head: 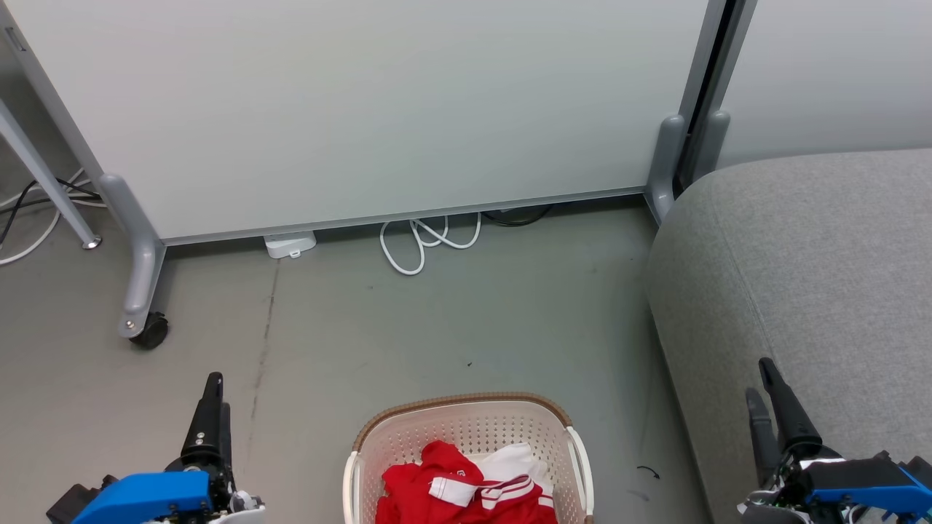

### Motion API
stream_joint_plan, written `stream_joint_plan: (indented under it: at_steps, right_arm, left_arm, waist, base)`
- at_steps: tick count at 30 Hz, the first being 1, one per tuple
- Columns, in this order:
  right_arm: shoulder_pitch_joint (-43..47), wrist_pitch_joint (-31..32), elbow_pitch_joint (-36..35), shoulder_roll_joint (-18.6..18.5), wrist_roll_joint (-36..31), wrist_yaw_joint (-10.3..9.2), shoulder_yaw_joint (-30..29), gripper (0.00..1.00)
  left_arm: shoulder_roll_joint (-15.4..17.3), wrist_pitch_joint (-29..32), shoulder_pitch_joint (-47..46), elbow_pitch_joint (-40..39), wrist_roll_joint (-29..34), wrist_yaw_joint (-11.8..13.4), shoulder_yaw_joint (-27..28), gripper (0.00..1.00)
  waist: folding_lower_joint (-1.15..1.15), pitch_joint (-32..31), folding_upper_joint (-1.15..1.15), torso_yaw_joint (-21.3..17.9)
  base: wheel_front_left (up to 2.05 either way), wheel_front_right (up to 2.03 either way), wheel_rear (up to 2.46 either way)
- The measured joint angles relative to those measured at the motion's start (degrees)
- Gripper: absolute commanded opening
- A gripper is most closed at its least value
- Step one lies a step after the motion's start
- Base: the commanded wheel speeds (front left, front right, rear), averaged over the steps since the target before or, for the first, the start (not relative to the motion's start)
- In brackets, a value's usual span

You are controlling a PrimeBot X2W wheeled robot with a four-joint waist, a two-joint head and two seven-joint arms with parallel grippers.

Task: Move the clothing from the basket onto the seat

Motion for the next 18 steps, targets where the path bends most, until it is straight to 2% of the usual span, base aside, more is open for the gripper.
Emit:
stream_joint_plan:
  at_steps: [7,18]
  right_arm:
    - [-0.07,-1.8,0.04,0.0,-6.24,0.0,0.29,1.0]
    - [-0.56,-4.37,0.26,-0.01,-20.8,0.0,0.2,1.0]
  left_arm:
    - [0.04,-1.91,-0.03,-0.6,8.36,1.18,-1.11,1.0]
    - [0.36,-4.52,-0.03,-1.25,21.62,1.98,-2.58,1.0]
  waist:
    - [0.0,0.05,0.0,0.03]
    - [0.0,0.04,0.0,0.07]
  base:
    - [0.0,0.0,0.0]
    - [0.0,0.0,0.0]
